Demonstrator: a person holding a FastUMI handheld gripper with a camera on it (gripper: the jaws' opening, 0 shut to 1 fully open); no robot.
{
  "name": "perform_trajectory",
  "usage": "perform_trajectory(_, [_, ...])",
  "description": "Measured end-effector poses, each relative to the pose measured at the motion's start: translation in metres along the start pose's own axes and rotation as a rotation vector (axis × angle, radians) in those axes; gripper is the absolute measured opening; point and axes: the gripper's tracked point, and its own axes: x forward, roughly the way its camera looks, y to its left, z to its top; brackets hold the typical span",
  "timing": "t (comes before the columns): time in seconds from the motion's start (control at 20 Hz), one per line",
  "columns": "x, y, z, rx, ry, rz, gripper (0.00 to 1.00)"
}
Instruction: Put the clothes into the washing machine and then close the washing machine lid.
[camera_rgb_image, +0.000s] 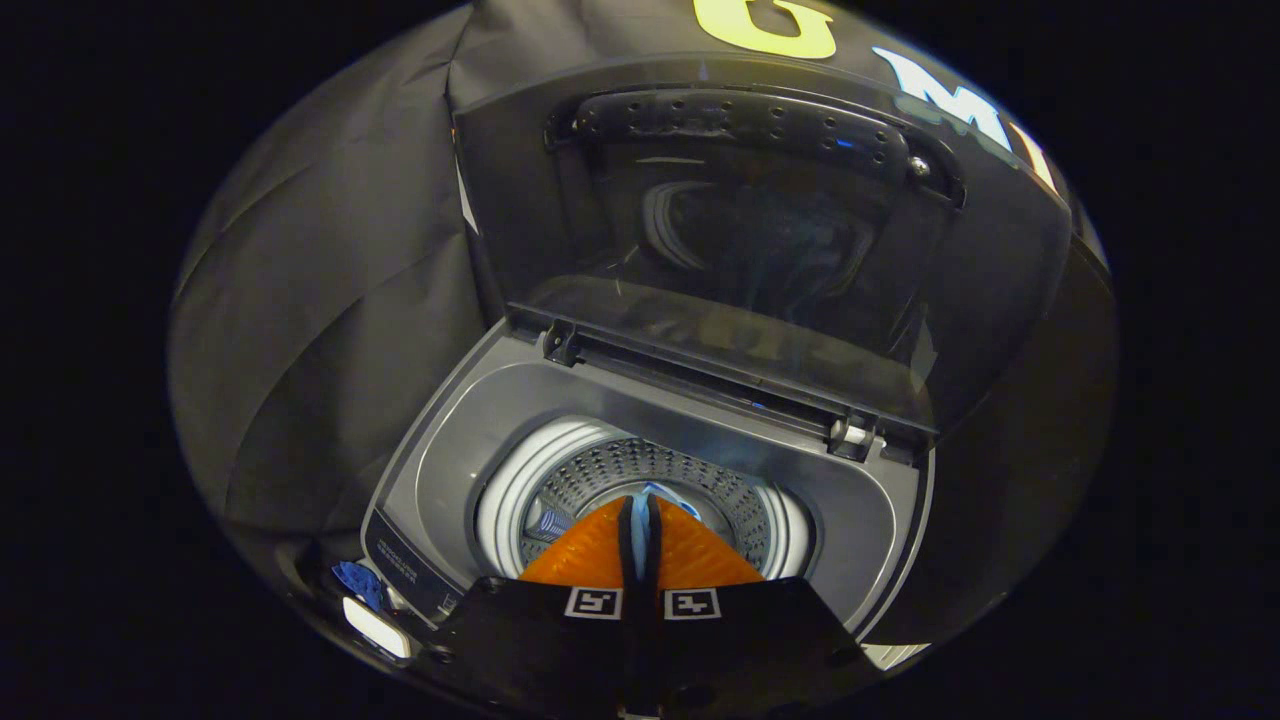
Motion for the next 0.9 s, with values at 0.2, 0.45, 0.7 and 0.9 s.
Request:
perform_trajectory(0.2, [-0.006,0.014,0.002,-0.016,0.000,0.084,0.49])
perform_trajectory(0.45, [-0.018,0.019,0.023,-0.060,-0.074,0.077,0.97])
perform_trajectory(0.7, [-0.077,0.035,0.110,-0.084,-0.277,0.099,0.97])
perform_trajectory(0.9, [-0.119,0.034,0.185,-0.049,-0.413,0.103,0.97])
